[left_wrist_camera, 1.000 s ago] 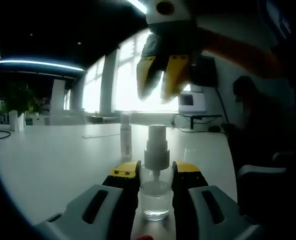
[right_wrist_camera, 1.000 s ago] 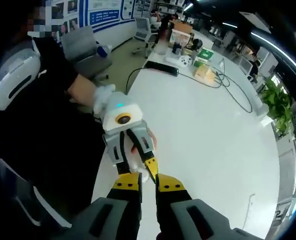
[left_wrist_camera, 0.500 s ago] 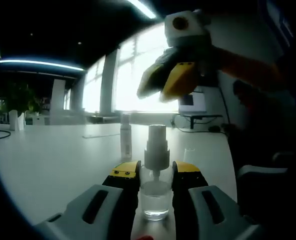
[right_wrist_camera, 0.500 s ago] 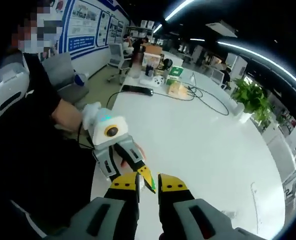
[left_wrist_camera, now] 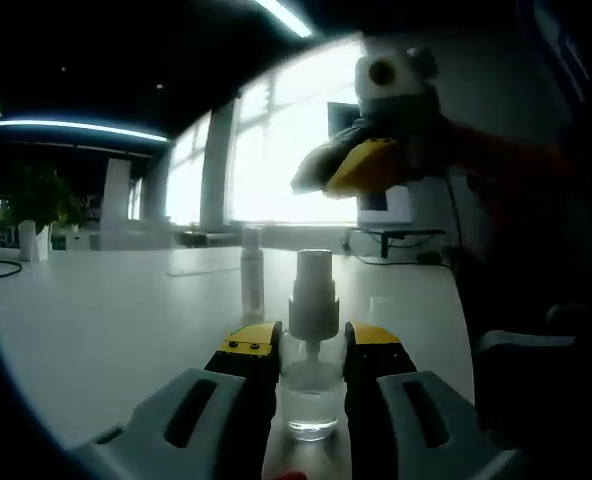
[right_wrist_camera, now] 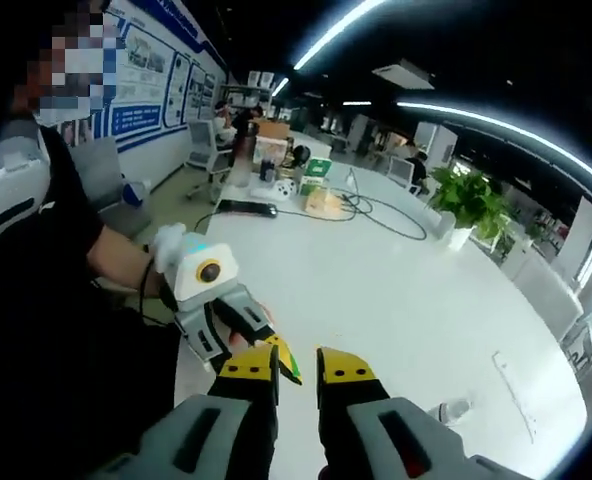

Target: Clamp pump bottle remove cover press pump head put on cover

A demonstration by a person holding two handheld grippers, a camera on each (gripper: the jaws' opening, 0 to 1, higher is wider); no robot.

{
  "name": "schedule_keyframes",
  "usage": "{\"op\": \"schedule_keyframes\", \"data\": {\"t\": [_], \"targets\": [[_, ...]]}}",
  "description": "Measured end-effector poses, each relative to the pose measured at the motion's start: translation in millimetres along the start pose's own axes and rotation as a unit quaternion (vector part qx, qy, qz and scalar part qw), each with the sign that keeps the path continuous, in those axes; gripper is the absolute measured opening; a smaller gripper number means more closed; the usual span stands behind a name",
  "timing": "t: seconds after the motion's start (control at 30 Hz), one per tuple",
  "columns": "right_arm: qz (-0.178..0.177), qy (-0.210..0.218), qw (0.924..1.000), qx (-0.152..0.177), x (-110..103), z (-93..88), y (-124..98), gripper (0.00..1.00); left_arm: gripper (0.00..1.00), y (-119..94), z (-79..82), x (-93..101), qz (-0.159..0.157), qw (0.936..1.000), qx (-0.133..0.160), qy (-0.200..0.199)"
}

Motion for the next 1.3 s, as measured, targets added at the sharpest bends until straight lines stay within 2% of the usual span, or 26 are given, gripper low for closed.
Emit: {"op": "schedule_keyframes", "data": {"t": [0.07,0.2,0.33,0.5,0.73,0.9,1.0,1.03,1.07,1.1,1.23,1.3], "targets": [[-0.025,0.027,0.9991,0.022,0,-7.3,-4,0.1,0.16,0,0.2,0.5,0.0,1.0,0.0,0.0],[-0.05,0.053,0.9967,0.037,-1,-23.3,-11,0.1,0.16,0,-0.1,-0.7,0.0,1.0,0.0,0.0],[-0.069,0.083,0.9917,0.071,-3,-28.2,-20,0.1,0.16,0,-0.2,-0.4,0.001,1.0,0.0,0.001],[-0.108,0.074,0.9869,0.094,-4,-31.5,-28,0.1,0.16,0,0.1,1.3,0.002,1.0,0.0,0.002],[-0.143,0.068,0.983,0.094,-6,-37.2,-35,0.1,0.16,0,-0.2,-1.2,0.002,1.0,0.0,0.001],[-0.166,0.11,0.9713,0.13,-12,-40.6,-40,0.1,0.16,0,-0.2,-0.4,0.001,1.0,0.0,0.0],[-0.177,0.108,0.9686,0.137,-13,-46.9,-42,0.1,0.16,0,-0.2,-1.1,0.001,1.0,0.0,0.0],[-0.192,0.101,0.9665,0.138,-10,-50.4,-43,0.1,0.16,0,-0.3,-1.2,0.001,1.0,0.0,0.0],[-0.2,0.127,0.9594,0.154,-7,-53.8,-44,0.1,0.16,0,-0.1,-0.9,0.001,1.0,0.0,0.0],[-0.192,0.14,0.958,0.16,-7,-55.5,-44,0.1,0.16,0,0.0,-0.7,0.002,1.0,0.0,0.001],[-0.198,0.13,0.9599,0.15,-9,-63.0,-41,0.11,0.16,0,0.1,-1.2,0.002,1.0,0.0,0.001],[-0.201,0.135,0.9578,0.154,-11,-64.2,-43,0.11,0.16,0,0.1,-0.5,0.002,1.0,0.0,0.0]]}}
Point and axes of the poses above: the point that each gripper's makers call its tool centre point, and the gripper's own axes: y roughly forward along the fingers, x roughly to its right, z roughly out of its top, the point moved 7 cm from there along -y, roughly backward along the fingers, and after that the axes turned 5 degrees about -x, right-handed, at the moved point
